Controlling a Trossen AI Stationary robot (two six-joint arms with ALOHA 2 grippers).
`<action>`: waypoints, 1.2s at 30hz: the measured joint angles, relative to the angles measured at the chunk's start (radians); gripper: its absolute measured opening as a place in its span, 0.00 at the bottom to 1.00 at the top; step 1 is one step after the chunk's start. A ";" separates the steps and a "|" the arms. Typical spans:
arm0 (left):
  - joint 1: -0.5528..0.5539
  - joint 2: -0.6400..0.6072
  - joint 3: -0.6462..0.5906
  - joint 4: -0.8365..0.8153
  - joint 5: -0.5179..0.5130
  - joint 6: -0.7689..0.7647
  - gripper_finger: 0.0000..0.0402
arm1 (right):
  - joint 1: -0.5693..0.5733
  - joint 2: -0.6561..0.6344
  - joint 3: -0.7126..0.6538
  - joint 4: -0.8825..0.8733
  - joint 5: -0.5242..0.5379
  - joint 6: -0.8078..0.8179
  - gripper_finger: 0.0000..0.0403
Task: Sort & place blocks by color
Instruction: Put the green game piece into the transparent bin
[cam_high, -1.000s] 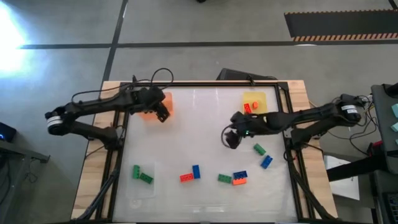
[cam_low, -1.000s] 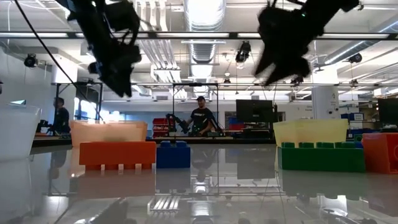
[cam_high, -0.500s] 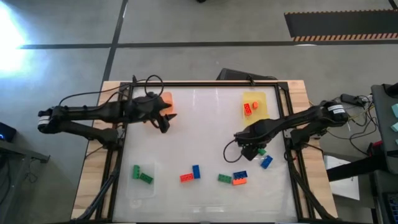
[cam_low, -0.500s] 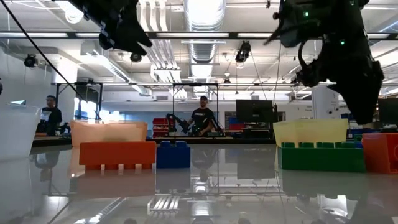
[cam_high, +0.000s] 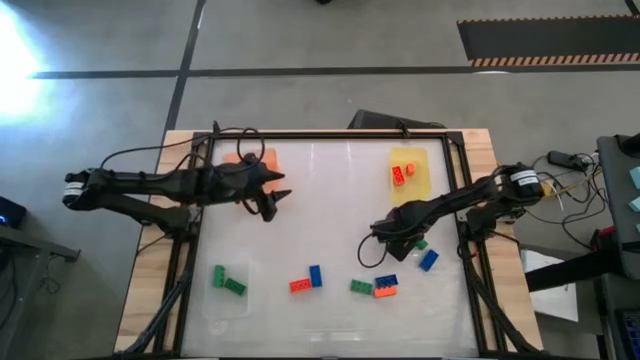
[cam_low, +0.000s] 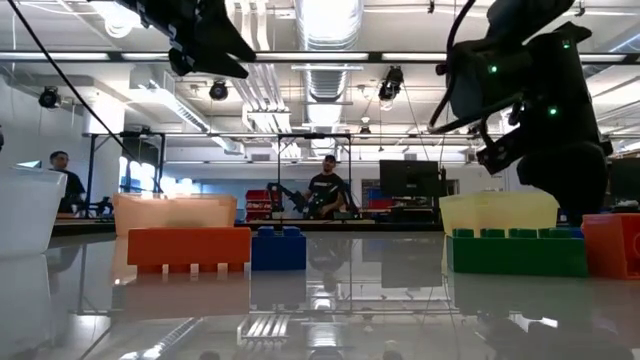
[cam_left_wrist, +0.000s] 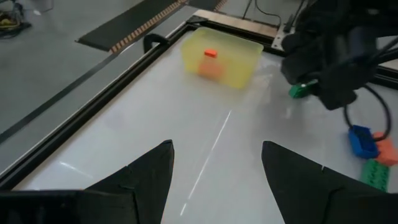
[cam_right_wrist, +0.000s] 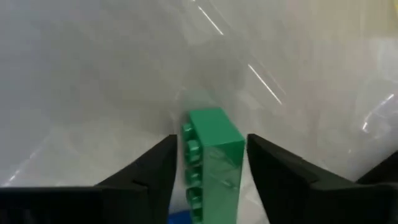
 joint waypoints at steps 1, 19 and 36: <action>-0.008 0.007 0.000 0.012 0.000 0.000 0.57 | 0.000 0.004 0.000 0.002 0.001 -0.003 0.41; -0.109 0.159 -0.001 0.232 0.001 0.001 0.57 | 0.000 -0.247 0.005 0.284 0.119 -0.139 0.20; -0.129 0.346 -0.003 0.546 0.161 0.021 0.57 | 0.000 -0.267 -0.219 1.724 0.139 -0.834 0.20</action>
